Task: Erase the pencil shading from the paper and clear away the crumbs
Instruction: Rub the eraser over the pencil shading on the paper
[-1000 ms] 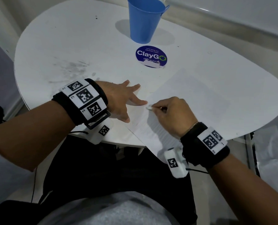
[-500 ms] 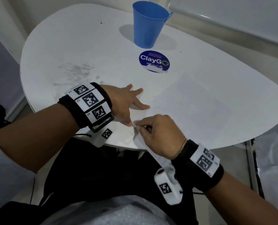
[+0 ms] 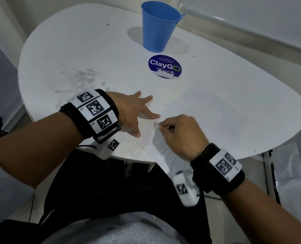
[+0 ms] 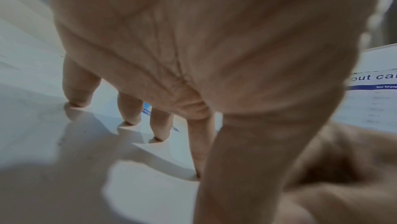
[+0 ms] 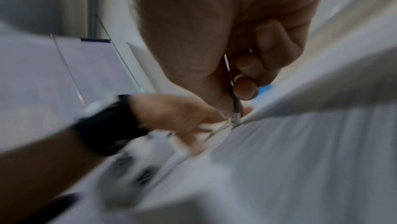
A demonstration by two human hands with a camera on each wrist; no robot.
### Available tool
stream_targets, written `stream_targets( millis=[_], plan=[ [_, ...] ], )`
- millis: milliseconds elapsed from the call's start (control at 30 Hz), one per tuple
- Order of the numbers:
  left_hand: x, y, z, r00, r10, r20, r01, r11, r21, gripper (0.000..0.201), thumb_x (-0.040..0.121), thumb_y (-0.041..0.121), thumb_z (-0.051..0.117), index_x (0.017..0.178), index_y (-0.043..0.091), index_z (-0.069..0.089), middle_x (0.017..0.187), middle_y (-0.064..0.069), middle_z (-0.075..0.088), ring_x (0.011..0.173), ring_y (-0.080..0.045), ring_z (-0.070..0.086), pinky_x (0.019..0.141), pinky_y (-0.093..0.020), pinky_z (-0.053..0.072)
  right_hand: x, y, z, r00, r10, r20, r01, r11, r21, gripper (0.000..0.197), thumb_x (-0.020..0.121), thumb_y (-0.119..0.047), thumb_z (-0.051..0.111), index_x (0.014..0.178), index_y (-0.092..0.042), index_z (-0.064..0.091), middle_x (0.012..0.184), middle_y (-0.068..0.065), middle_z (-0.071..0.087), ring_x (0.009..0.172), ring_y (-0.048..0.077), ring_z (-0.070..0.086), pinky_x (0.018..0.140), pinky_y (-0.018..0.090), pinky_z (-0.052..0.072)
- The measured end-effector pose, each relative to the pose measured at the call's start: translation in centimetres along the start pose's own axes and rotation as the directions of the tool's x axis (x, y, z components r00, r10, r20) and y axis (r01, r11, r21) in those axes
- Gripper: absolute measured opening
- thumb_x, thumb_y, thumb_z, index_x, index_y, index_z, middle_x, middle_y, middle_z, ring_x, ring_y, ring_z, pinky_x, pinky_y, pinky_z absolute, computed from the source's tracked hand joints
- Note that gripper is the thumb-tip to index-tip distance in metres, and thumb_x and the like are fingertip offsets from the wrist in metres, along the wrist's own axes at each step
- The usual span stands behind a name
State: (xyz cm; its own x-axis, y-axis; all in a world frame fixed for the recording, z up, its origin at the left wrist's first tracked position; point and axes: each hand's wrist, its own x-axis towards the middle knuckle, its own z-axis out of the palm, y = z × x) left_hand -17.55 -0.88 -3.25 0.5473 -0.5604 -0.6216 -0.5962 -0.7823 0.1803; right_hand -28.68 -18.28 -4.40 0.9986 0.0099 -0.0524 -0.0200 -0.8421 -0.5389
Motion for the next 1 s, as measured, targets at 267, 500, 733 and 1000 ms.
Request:
stream_targets(
  millis=[267,500,733,1000],
  plan=[
    [-0.5,0.5,-0.1,1.000,-0.010,0.005,0.010,0.999,0.052,0.085,0.091,0.048,0.066,0.147,0.067,0.006,0.163,0.018,-0.026,0.151,-0.012,-0.025,0.124,-0.056,0.009,0.9,2.2,-1.6,0.993,0.082,-0.082,-0.084,0.996,-0.016,0.016,0.092,-0.030,0.066,0.094,-0.022,0.080,0.086,-0.007,0.076,0.076,0.013,0.068,0.074,0.026,0.053],
    [-0.7,0.7,-0.2,1.000,-0.015,0.010,0.014,0.999,0.035,0.085,0.091,0.045,0.067,0.148,0.067,0.008,0.164,0.017,-0.025,0.151,-0.012,-0.024,0.124,-0.055,0.011,0.3,1.4,-1.0,0.999,0.043,0.010,-0.043,0.999,0.011,0.014,0.092,-0.026,0.066,0.095,-0.023,0.080,0.068,-0.016,0.068,0.056,0.001,0.056,0.059,0.012,0.039],
    [-0.5,0.7,-0.2,1.000,-0.017,0.012,0.016,0.999,0.038,0.088,0.089,0.044,0.070,0.148,0.067,0.009,0.164,0.016,-0.025,0.151,-0.013,-0.024,0.124,-0.057,0.011,-0.1,0.8,-0.3,1.000,0.023,0.010,-0.023,1.000,-0.017,0.015,0.092,-0.025,0.065,0.093,-0.021,0.079,0.061,-0.015,0.062,0.055,0.005,0.052,0.062,0.020,0.041],
    [-0.5,0.7,-0.3,0.999,-0.026,0.026,0.026,0.999,0.035,0.090,0.089,0.038,0.070,0.146,0.069,0.008,0.163,0.017,-0.026,0.151,-0.012,-0.026,0.123,-0.056,0.014,0.6,0.7,-0.9,0.999,0.031,0.029,-0.029,0.997,-0.067,0.018,0.092,-0.019,0.062,0.087,-0.015,0.079,0.080,-0.001,0.075,0.075,0.019,0.068,0.072,0.032,0.055]
  ],
)
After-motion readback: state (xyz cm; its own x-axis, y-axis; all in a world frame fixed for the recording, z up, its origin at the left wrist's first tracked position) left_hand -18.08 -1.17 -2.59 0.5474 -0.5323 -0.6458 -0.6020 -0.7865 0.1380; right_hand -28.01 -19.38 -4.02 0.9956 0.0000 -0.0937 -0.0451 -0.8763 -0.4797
